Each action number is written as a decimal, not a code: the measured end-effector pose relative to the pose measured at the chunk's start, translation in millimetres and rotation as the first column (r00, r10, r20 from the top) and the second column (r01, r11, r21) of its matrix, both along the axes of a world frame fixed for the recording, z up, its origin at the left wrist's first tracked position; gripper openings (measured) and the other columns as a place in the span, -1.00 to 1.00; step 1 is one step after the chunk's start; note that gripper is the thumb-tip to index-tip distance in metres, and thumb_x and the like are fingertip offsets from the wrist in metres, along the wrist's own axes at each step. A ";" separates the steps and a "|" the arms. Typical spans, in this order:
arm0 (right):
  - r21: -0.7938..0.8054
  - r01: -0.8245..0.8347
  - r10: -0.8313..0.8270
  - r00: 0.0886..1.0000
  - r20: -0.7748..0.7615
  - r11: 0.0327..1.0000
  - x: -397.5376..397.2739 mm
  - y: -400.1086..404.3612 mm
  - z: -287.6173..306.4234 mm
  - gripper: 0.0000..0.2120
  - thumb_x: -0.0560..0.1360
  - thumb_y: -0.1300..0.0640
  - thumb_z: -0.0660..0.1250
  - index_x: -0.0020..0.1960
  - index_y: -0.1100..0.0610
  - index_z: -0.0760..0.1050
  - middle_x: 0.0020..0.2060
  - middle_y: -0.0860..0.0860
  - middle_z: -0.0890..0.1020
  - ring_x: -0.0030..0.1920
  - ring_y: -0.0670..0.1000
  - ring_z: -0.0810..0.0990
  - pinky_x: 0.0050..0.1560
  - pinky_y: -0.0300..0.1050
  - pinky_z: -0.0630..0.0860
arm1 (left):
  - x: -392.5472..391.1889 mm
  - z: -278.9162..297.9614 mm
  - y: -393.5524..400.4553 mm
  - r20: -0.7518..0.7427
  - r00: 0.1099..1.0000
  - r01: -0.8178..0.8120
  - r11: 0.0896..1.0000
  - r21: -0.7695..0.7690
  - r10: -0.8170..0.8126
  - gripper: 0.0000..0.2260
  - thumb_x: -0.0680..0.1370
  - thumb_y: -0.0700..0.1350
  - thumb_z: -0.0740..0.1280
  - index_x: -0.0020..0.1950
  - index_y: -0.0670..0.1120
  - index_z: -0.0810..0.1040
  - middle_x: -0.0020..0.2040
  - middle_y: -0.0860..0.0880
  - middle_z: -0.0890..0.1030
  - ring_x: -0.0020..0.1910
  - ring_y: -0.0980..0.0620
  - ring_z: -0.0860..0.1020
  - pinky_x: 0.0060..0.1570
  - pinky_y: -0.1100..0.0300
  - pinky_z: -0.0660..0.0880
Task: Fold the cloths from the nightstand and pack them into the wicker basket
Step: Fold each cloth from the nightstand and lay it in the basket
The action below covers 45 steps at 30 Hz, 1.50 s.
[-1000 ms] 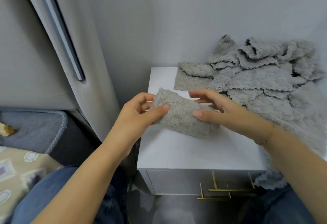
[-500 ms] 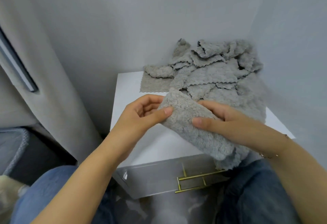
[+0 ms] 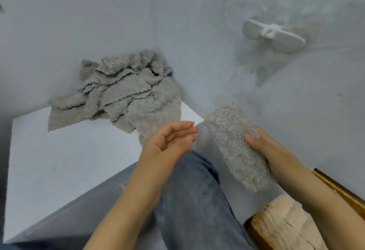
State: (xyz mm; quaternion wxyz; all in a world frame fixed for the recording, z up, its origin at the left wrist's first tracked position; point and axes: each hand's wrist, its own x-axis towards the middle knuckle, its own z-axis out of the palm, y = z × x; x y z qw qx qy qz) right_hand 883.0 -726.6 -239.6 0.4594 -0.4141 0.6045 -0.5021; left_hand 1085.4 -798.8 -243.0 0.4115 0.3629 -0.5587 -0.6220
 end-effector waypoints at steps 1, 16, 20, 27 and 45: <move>0.003 0.029 -0.029 1.000 0.007 1.000 -8.4 11.6 -3.1 -0.68 0.39 -0.08 0.20 0.12 -0.10 0.49 -0.08 -0.13 0.71 -0.08 -0.09 0.69 -0.11 -0.23 0.61 | -12.0 -2.0 6.7 0.023 0.999 0.028 1.000 -0.009 -0.027 -0.79 0.56 -0.29 0.32 0.08 -0.03 0.62 0.02 0.09 0.70 0.06 0.14 0.64 0.11 0.24 0.56; 0.180 0.430 -0.453 0.884 0.114 0.885 -124.5 199.8 -90.0 -0.73 0.48 -0.12 0.33 0.16 -0.15 0.48 0.01 -0.06 0.70 0.00 -0.01 0.69 -0.01 -0.08 0.64 | -171.0 -79.4 96.8 0.577 0.591 0.708 0.705 -0.035 -0.564 -0.86 0.60 -0.11 0.29 0.02 0.12 0.59 -0.01 0.16 0.62 -0.01 0.29 0.55 -0.07 0.53 0.42; 0.235 0.581 -0.625 0.745 0.231 0.779 -149.4 204.7 -152.9 -0.76 0.59 -0.06 0.19 0.25 -0.12 0.43 0.09 -0.05 0.67 0.10 0.02 0.66 0.18 0.06 0.55 | -210.3 -119.8 105.3 0.733 0.472 0.777 0.624 -0.084 -0.490 -0.85 0.59 -0.11 0.25 0.11 0.03 0.55 0.09 0.08 0.53 0.07 0.17 0.48 -0.04 0.47 0.37; 0.458 0.623 -0.770 0.562 0.300 0.634 -179.2 187.3 -286.7 -0.57 0.59 -0.12 0.21 0.39 0.00 0.34 0.22 -0.01 0.58 0.15 0.04 0.60 0.08 0.02 0.60 | -277.2 -185.0 90.5 0.822 0.329 0.843 0.537 -0.034 -0.464 -0.77 0.62 -0.11 0.23 0.28 -0.01 0.49 0.23 0.07 0.47 0.18 0.17 0.42 0.07 0.39 0.29; 0.656 0.481 -0.796 0.503 0.338 0.582 -165.9 101.7 -412.5 -0.69 0.64 0.11 0.19 0.34 0.18 0.41 0.19 0.15 0.57 0.17 0.13 0.57 0.18 0.03 0.55 | -277.9 -306.0 89.5 0.844 -0.046 0.783 0.505 0.362 -0.534 -0.38 0.59 -0.11 0.26 0.59 -0.05 0.06 0.59 -0.06 0.00 0.56 -0.02 0.03 0.50 0.17 0.01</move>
